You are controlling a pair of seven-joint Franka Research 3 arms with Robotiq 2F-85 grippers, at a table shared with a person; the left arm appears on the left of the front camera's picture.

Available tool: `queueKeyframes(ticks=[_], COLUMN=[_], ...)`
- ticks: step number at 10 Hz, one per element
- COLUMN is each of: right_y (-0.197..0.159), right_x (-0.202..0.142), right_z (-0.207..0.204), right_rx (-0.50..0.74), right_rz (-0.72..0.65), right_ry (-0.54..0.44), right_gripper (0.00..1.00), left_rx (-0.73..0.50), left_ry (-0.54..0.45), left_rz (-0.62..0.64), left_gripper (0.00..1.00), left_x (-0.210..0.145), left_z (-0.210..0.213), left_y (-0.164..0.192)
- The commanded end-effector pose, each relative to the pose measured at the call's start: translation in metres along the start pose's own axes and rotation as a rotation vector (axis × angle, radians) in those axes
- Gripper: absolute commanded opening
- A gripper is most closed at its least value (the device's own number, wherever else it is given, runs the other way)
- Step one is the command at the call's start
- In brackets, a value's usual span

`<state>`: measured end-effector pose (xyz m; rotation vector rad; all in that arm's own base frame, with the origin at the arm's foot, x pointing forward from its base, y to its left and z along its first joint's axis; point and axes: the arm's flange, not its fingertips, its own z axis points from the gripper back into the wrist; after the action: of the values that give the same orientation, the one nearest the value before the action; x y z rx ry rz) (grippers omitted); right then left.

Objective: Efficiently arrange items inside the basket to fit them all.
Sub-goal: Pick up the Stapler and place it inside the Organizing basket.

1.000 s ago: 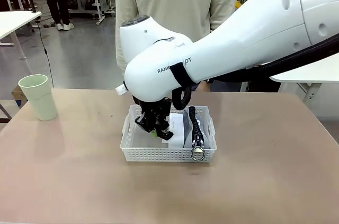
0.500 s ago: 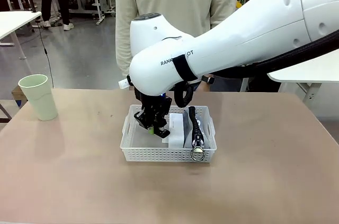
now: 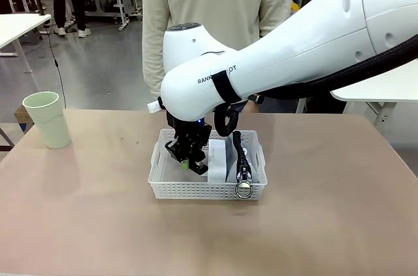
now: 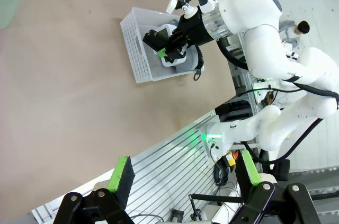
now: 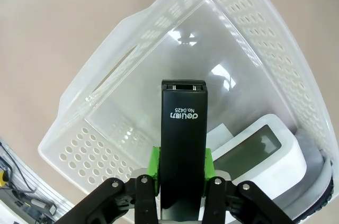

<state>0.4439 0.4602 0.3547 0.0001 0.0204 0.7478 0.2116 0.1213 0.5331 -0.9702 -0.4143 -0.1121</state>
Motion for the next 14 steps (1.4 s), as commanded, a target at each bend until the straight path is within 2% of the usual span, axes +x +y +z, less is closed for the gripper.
queueKeyframes(ticks=[1, 2, 3, 12, 13, 14], right_y=[-0.003, -0.003, -0.002, -0.004, -0.008, -0.027], right_x=[-0.009, -0.009, -0.009, -0.017, -0.021, -0.039], right_z=[0.002, 0.002, 0.002, 0.009, 0.017, 0.044], right_rx=[0.032, 0.027, 0.026, 0.031, 0.032, 0.046], right_rz=[0.025, 0.034, 0.037, 0.054, 0.049, 0.079], right_ry=[-0.023, -0.022, -0.022, -0.041, -0.034, -0.029], right_gripper=[0.59, 0.96, 1.0, 1.0, 1.0, 1.0], left_rx=[-0.019, -0.019, -0.019, -0.019, -0.019, -0.019], left_ry=[-0.006, -0.006, -0.006, -0.006, -0.006, -0.006], left_rz=[-0.016, -0.016, -0.016, -0.016, -0.016, -0.016], left_gripper=[1.0, 1.0, 1.0, 1.0, 1.0, 1.0], left_x=[0.0, 0.0, 0.0, 0.0, 0.0, 0.0], left_z=[0.003, 0.003, 0.003, 0.003, 0.003, 0.003], left_y=[0.0, 0.0, 0.0, 0.0, 0.0, 0.0])
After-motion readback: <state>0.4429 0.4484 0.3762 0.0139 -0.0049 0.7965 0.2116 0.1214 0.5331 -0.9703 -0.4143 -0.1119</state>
